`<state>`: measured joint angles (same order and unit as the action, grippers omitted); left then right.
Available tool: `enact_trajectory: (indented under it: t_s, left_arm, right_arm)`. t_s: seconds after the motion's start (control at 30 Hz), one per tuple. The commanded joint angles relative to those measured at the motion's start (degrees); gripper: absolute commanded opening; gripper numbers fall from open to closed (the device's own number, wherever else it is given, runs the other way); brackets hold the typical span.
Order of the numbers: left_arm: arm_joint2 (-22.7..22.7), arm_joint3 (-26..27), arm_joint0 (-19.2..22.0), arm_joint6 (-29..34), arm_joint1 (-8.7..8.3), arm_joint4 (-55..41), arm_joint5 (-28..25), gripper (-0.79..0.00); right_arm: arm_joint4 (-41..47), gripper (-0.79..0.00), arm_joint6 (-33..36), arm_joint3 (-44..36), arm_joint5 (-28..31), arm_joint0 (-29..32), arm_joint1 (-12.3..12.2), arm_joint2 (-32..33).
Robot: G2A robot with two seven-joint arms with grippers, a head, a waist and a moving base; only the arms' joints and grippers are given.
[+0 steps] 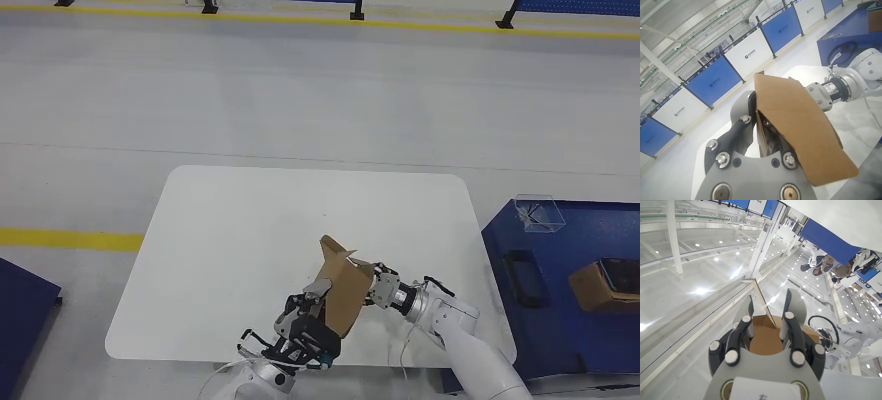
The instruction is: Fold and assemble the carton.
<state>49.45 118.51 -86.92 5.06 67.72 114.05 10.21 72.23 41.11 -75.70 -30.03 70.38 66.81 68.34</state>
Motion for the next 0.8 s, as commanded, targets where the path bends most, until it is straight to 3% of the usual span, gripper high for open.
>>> enact_trajectory:
  t_s: [0.0, 0.17, 0.23, 0.33, 0.5, 0.63, 0.77]
  left_arm:
    - [0.0, 0.0, 0.0, 0.0, 0.0, 0.0, 0.0, -0.785]
    - [0.3, 0.3, -0.2, -0.1, 0.03, -0.6, -0.2, -0.785]
    - [1.1, 1.7, -0.8, 0.3, 0.11, -5.8, -2.1, -0.785]
    - [4.8, 3.0, -1.4, -0.5, 0.11, -20.1, -6.1, -0.785]
    - [12.1, 0.5, -0.5, 1.4, -0.17, -50.3, -20.9, -0.785]
    - [16.4, -4.6, 2.1, 9.7, -0.45, -75.6, -31.6, -0.785]
    - [18.3, -10.3, 5.9, 20.1, -0.66, -95.0, -34.2, -0.785]
  right_arm:
    - [0.0, 0.0, 0.0, 0.0, 0.0, 0.0, 0.0, 0.0]
    - [-2.1, 0.0, -2.4, -0.3, 2.3, 0.4, -0.3, 1.6]
    - [-4.9, 0.0, -3.8, -0.6, 3.7, 0.9, -0.8, 3.5]
    - [-9.2, 0.0, -4.4, -1.5, 5.1, 2.1, -1.8, 6.9]
    - [-21.7, 0.0, -1.3, -8.6, 13.3, 7.0, -3.9, 13.6]
    - [-25.2, 0.0, 3.9, -17.8, 18.5, 14.3, -5.2, 20.1]
    - [-30.0, 0.0, 5.3, -27.5, 26.2, 22.1, -5.9, 26.7]
